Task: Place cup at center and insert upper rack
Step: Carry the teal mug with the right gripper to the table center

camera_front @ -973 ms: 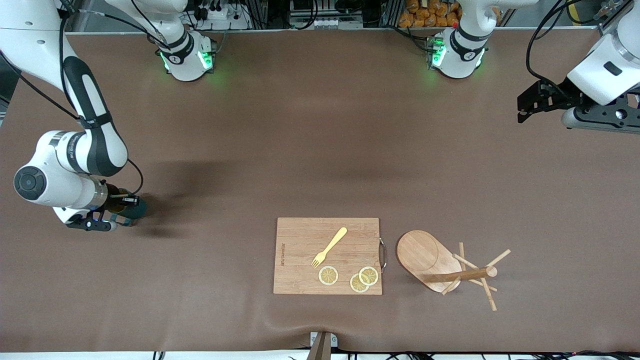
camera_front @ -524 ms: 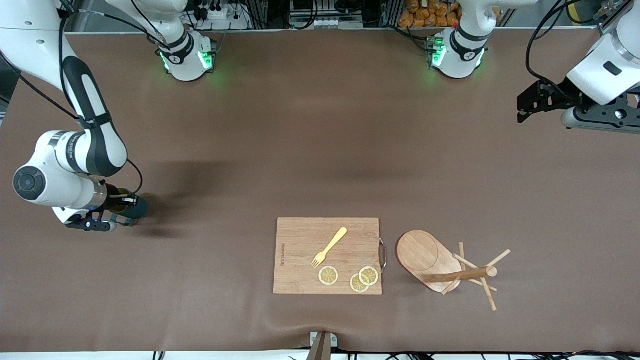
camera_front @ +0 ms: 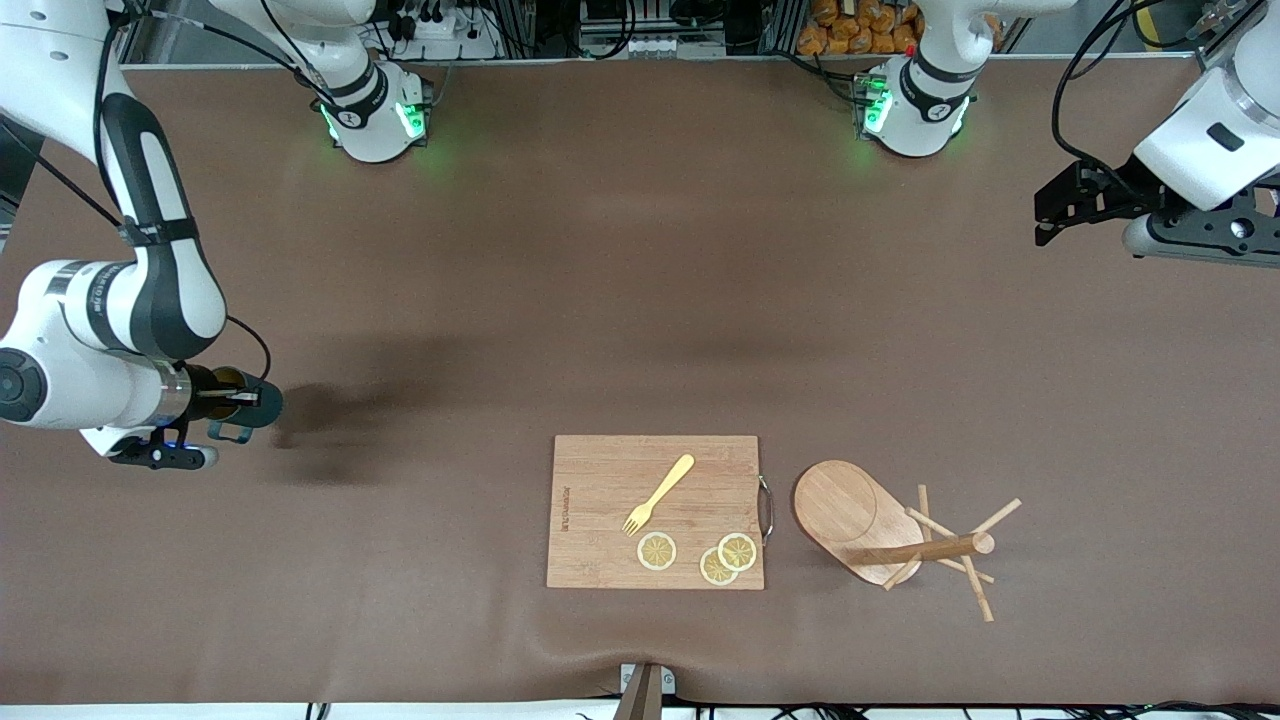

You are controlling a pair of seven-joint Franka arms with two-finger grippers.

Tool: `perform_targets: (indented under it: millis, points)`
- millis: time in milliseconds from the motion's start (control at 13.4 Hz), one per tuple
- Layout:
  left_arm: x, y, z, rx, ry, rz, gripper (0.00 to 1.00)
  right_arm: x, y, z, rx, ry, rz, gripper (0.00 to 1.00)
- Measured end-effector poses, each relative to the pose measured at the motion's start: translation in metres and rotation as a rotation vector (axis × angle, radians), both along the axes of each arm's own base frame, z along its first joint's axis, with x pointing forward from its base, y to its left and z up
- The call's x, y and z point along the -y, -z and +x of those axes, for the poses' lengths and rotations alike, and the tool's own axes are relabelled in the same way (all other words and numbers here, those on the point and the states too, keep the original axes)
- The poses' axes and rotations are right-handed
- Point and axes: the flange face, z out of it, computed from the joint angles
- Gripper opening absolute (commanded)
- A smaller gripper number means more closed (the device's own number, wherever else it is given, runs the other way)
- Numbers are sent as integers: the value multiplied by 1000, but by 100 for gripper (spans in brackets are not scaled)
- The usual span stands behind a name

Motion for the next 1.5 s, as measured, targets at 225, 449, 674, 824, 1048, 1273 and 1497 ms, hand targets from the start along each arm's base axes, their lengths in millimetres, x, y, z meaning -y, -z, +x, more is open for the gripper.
perform_targets:
  millis: [225,449,674,824,1048,1273,1497]
  points:
    - [0,0,0,1,0,0,100,-32,-5,-1,-27,54,-23,0]
    - [1,-4,0,10,2,-2,100,-83,-14,-6,-58,139,-32,0]
    - [2,-5,0,11,3,-2,100,-138,-25,-15,-81,240,-5,0]
    - [2,-5,0,12,3,-2,100,-178,-29,-21,-85,301,-25,0]
    - [2,-5,0,12,3,-2,100,-245,-30,-37,-113,419,-20,0]
    - [2,-5,0,12,3,-2,100,-301,-34,-54,-110,515,-50,0]
    - [2,-5,0,12,3,-2,100,-357,-40,-74,-112,611,-41,0]
